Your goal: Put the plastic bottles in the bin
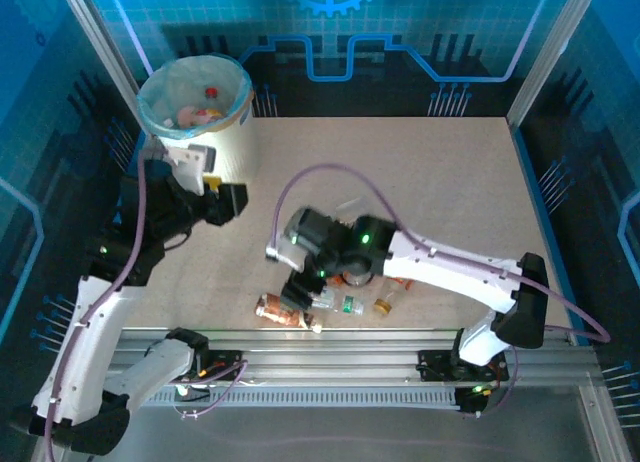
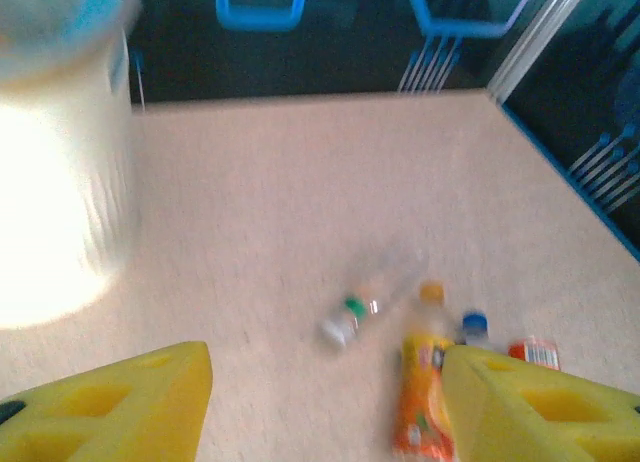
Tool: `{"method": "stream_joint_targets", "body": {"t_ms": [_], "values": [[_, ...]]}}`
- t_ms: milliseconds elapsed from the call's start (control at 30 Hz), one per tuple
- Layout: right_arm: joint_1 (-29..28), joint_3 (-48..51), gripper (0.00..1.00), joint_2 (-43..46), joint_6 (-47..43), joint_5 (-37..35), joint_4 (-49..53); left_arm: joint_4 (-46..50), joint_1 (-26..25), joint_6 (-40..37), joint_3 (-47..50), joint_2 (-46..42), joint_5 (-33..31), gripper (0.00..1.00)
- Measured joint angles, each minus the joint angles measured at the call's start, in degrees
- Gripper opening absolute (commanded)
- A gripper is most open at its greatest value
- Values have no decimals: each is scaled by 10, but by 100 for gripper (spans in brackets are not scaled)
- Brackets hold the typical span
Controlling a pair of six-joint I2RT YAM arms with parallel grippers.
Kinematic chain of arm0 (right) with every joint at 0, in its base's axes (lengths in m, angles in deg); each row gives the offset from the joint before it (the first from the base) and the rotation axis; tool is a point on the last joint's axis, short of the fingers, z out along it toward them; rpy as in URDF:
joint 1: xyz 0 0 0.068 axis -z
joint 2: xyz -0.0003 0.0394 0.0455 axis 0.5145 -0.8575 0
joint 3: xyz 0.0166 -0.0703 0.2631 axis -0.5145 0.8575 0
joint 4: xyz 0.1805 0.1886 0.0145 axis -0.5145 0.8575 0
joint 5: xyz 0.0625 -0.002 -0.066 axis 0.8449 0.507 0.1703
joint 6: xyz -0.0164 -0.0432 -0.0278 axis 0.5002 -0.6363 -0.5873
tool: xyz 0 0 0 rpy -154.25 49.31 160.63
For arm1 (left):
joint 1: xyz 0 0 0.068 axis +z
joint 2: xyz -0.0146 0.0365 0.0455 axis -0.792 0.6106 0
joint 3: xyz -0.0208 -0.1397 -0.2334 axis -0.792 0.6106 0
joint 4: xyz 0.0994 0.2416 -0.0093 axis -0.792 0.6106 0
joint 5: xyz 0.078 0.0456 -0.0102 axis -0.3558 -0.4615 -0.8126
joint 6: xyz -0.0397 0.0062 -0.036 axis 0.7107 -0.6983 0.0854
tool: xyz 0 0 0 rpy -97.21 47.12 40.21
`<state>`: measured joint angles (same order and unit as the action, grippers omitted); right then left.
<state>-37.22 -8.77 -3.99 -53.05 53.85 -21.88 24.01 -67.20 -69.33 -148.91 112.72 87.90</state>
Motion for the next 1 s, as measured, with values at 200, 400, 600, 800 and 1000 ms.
{"method": "stream_joint_targets", "body": {"t_ms": [200,400,600,800,1000], "values": [[-91,89,88,-26,21,-78,-45,60,-3,69,124,-76,0,68],[-120,87,88,-93,47,-150,-80,79,-4,107,171,-126,-1,70],[-121,57,89,-161,61,-192,-89,85,-4,125,178,-142,-11,74],[-121,1,88,-220,64,-211,-94,94,-4,127,178,-161,-67,76],[-118,-39,84,-268,64,-228,-91,110,-4,124,178,-178,-119,76]]}}
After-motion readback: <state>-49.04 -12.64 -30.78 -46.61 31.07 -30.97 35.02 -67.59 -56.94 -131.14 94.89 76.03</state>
